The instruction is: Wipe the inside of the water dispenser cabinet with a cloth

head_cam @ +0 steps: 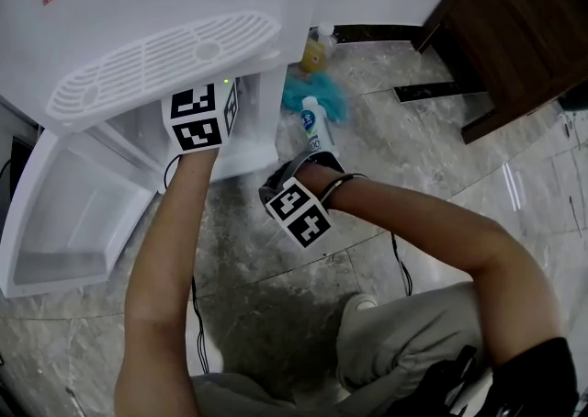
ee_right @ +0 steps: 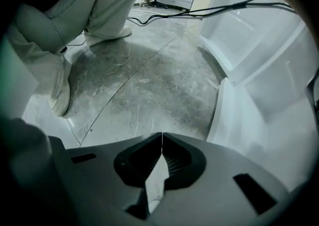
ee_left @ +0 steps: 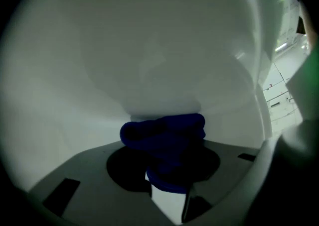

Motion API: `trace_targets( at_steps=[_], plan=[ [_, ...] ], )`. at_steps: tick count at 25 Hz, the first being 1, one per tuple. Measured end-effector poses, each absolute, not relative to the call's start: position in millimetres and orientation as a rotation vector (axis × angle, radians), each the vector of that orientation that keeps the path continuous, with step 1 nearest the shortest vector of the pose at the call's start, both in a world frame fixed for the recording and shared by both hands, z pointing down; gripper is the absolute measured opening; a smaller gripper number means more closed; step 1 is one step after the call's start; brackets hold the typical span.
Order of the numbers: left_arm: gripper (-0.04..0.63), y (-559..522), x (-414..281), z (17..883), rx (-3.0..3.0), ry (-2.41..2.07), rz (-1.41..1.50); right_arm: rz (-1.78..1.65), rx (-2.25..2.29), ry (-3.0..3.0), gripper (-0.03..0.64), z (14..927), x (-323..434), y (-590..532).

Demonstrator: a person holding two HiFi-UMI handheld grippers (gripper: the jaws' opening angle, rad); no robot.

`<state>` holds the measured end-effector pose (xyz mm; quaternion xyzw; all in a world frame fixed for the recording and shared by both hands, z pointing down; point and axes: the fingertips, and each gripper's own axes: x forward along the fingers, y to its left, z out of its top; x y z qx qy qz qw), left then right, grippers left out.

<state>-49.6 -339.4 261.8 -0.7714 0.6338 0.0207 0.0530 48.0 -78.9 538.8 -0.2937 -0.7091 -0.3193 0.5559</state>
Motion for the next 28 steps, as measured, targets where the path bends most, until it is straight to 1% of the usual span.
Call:
trace_targets(
  at_steps=[9, 19, 28],
  plan=[
    [0.153, -352, -53, 257, -2.296, 1.957, 0.115, -0.718, -0.676, -1.676, -0.002, 544, 62, -84],
    [0.149, -364, -60, 254, -2.194, 1.969, 0.065, -0.674, -0.679, -1.642, -0.002, 557, 93, -86],
    [0.15, -335, -44, 258, -2.203, 1.906, -0.008, -0.725, -0.709, -1.653, -0.002, 554, 64, -84]
  ],
)
